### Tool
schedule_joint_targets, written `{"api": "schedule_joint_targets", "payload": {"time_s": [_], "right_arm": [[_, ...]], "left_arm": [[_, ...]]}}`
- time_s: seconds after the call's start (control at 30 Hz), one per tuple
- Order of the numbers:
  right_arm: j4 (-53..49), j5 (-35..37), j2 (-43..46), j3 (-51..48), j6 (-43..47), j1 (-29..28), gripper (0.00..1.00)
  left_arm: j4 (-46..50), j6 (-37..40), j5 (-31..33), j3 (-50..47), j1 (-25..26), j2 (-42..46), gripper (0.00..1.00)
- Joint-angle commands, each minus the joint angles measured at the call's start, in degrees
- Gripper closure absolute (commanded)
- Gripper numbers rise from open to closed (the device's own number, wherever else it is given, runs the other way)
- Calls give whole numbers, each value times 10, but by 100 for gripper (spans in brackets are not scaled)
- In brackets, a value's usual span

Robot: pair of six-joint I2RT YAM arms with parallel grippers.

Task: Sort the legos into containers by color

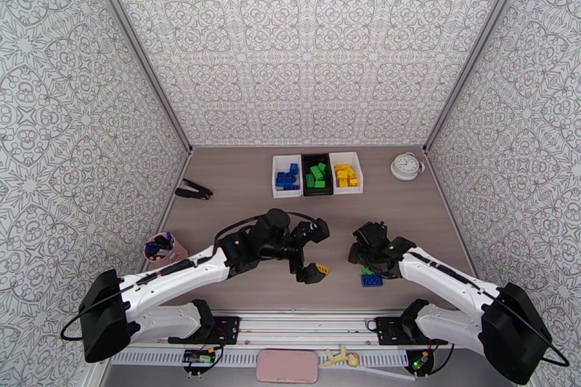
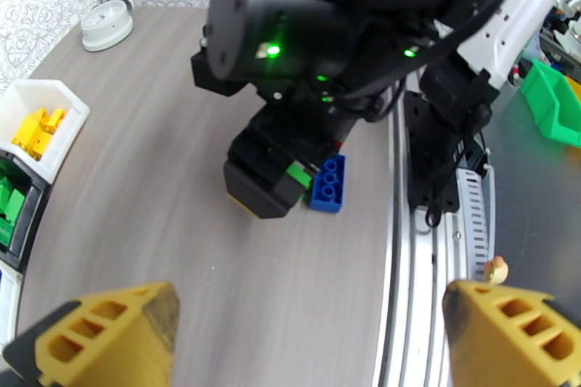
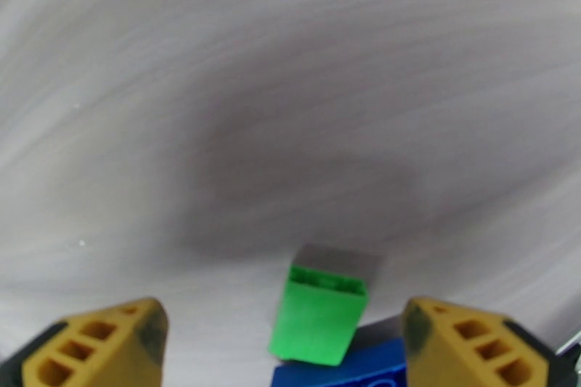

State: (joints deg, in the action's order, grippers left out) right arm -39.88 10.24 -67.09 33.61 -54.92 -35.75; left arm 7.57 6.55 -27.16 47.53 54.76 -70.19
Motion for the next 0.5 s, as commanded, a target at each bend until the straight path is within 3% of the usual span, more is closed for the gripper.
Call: {"api": "schedule_joint_targets", "payload": {"time_s": [0.0,0.47], "right_arm": [[27,-15,-14,-8,-5,8,18],[66,-24,-67,-19,-4,19,43]], "left_arm": [[13,18,-13,13,5,-4,0],[8,17,2,6,3,-3,0]]}}
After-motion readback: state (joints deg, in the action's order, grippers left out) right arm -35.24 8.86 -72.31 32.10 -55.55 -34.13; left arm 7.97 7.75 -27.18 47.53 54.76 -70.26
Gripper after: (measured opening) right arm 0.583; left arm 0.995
